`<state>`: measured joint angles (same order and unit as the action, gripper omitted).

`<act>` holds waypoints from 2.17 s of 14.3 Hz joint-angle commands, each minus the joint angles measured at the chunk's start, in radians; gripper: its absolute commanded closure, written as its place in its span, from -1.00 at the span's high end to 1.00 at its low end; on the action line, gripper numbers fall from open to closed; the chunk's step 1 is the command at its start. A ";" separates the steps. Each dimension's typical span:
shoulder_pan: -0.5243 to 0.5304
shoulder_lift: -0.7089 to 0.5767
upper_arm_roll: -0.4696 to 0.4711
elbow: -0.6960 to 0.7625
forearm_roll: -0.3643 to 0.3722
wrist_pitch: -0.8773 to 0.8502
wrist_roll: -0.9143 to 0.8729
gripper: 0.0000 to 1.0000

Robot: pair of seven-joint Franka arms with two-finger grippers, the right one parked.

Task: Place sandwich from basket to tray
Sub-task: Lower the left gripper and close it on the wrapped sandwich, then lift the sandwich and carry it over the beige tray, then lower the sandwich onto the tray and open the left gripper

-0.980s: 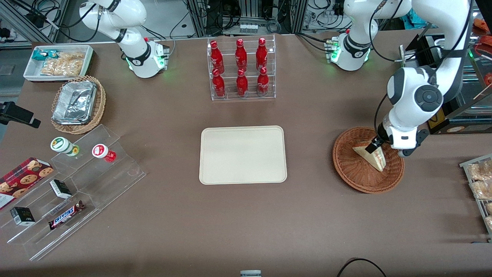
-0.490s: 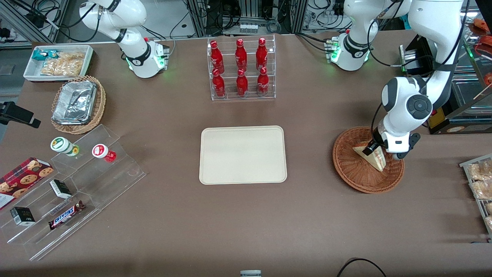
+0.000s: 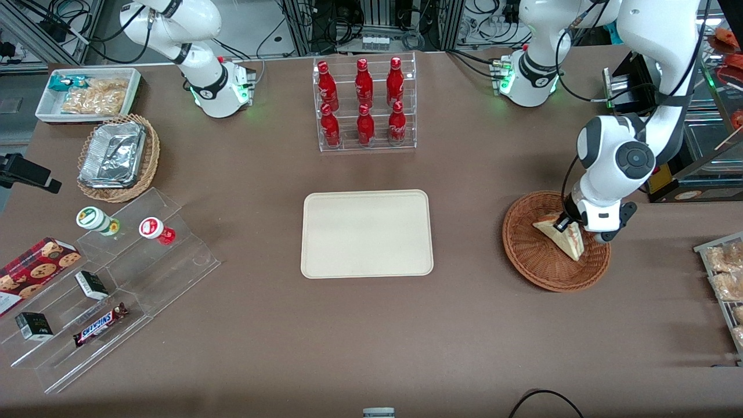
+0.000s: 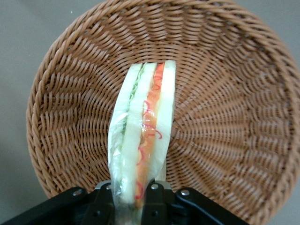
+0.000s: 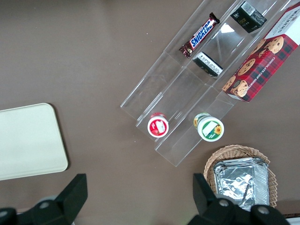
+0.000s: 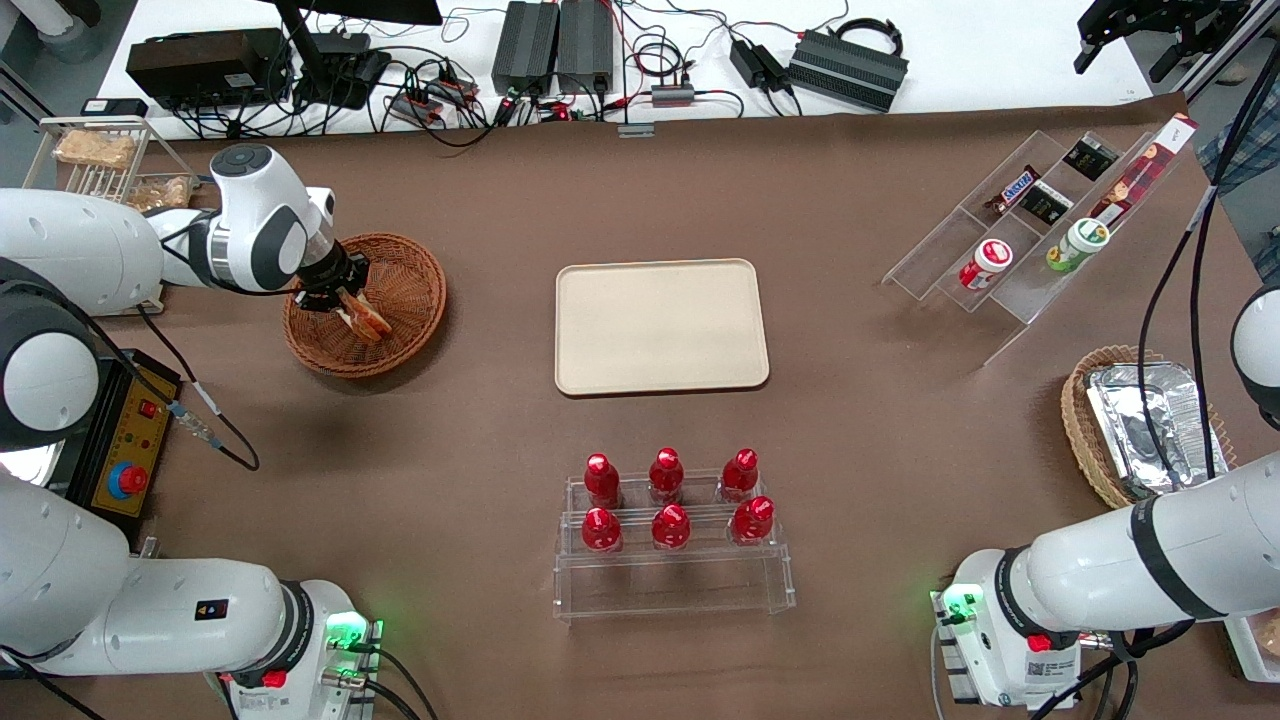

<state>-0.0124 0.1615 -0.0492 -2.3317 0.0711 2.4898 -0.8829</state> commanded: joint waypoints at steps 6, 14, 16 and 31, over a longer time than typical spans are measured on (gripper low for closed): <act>-0.174 0.034 -0.110 0.309 0.012 -0.368 0.141 -0.97; -0.509 0.421 -0.109 0.808 0.009 -0.511 0.033 -1.00; -0.561 0.513 -0.109 0.917 0.010 -0.506 -0.037 -1.00; -0.752 0.742 -0.104 1.164 0.090 -0.503 -0.165 -0.24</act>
<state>-0.7375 0.8925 -0.1654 -1.2005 0.1407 2.0116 -1.0233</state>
